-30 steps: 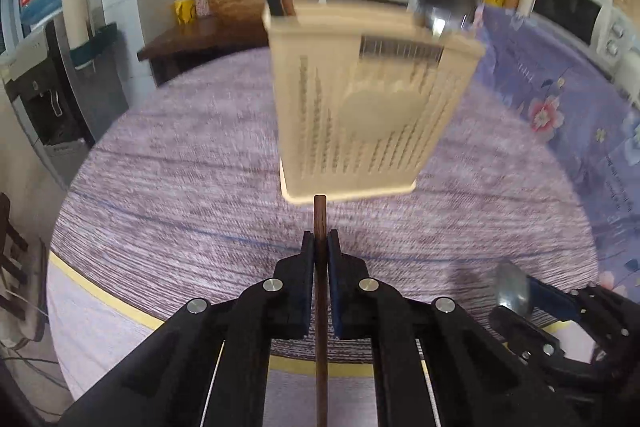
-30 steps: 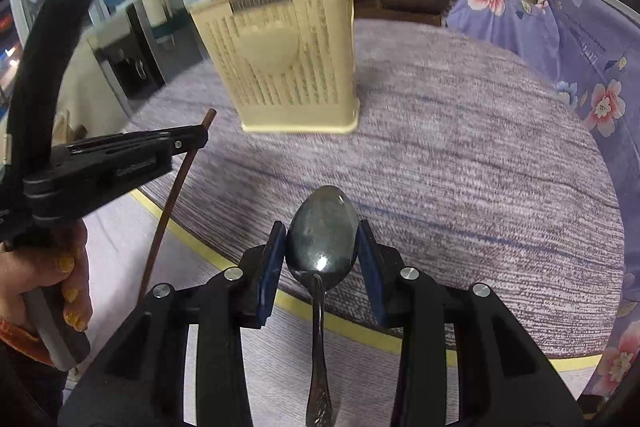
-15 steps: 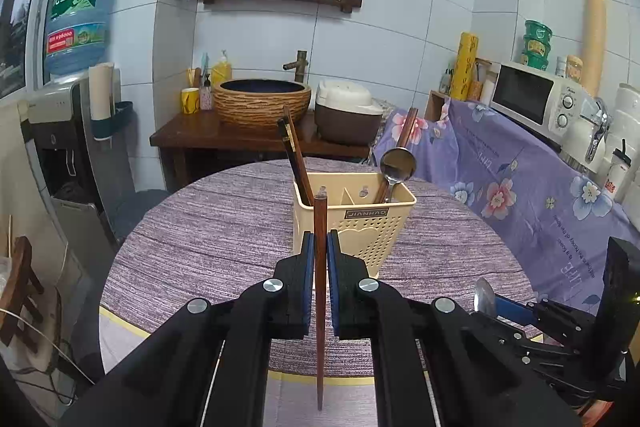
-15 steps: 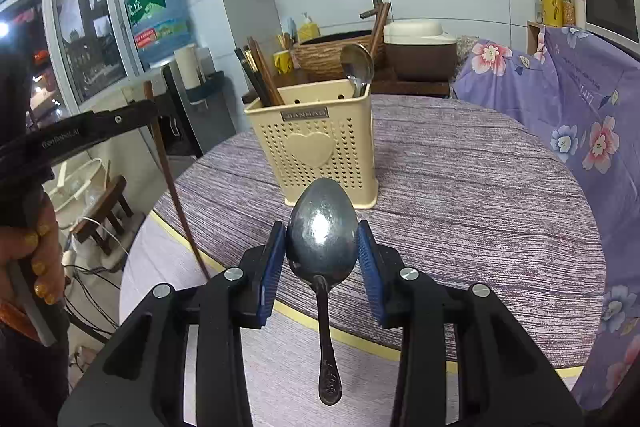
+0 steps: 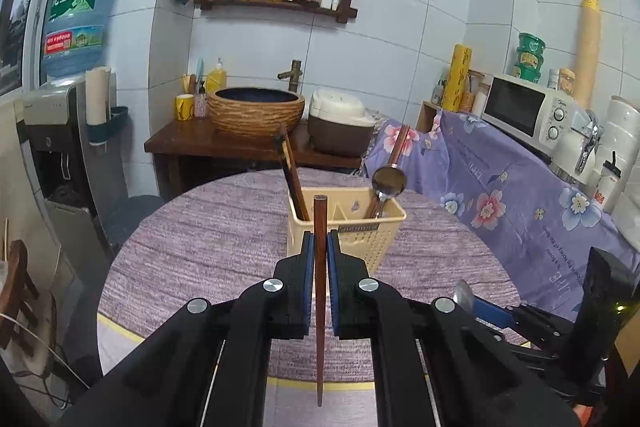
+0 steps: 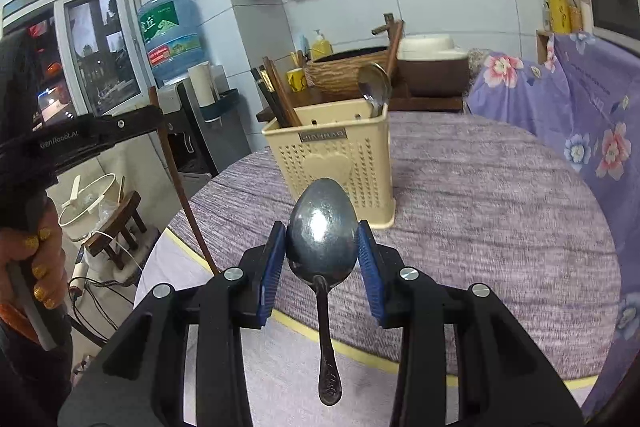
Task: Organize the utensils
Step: 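Carry the chopstick left and spoon right into the caddy and open both grippers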
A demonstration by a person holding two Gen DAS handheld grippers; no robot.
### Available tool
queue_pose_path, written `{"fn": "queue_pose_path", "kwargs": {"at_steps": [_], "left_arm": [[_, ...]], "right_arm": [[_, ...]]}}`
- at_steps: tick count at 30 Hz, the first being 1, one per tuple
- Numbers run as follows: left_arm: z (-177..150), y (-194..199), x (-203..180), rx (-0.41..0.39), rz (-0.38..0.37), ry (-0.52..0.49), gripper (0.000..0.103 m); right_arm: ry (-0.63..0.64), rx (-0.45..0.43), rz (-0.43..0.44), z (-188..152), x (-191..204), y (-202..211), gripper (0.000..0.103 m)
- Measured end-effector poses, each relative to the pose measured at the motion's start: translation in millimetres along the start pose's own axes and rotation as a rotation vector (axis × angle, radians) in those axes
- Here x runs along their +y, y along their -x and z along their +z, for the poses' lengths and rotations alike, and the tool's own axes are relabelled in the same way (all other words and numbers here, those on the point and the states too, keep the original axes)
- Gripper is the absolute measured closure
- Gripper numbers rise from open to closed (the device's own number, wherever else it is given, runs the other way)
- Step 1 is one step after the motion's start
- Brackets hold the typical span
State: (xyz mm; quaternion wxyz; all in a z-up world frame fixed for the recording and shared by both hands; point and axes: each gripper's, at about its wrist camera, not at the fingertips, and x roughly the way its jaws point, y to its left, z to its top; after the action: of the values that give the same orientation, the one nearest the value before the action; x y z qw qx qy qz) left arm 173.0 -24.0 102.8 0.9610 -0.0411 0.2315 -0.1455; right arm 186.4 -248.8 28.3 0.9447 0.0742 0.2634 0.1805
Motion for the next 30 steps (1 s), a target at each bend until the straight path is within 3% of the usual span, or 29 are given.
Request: {"fn": "queue_pose_path", "kwargs": {"at_steps": [7, 12, 16, 22, 30], "left_arm": [[74.4, 13.7, -4.3, -0.105, -0.042, 0.006, 0.095], [138.0, 2.6, -3.2, -0.196, -0.031, 0.042, 0.095], [157.2, -20.5, -6.1, -0.241, 0.019, 0.024, 0.095], [134.5, -62.2, -4.1, -0.206, 0.056, 0.016, 0.095], [80.7, -89.9, 3.0, -0.128, 0.037, 0.019, 0.095]], "right_arm": [[0.067, -0.103, -0.007, 71.7, 13.3, -10.6, 0.066], [0.056, -0.233, 0.000, 146.9, 14.3, -20.2, 0.066], [0.049, -0.290, -0.005, 184.0, 13.7, -46.0, 0.066], [0.080, -0.294, -0.048, 170.5, 13.5, -101.5, 0.066], [0.113, -0.264, -0.119, 116.9, 7.4, -120.4, 0.066]]}}
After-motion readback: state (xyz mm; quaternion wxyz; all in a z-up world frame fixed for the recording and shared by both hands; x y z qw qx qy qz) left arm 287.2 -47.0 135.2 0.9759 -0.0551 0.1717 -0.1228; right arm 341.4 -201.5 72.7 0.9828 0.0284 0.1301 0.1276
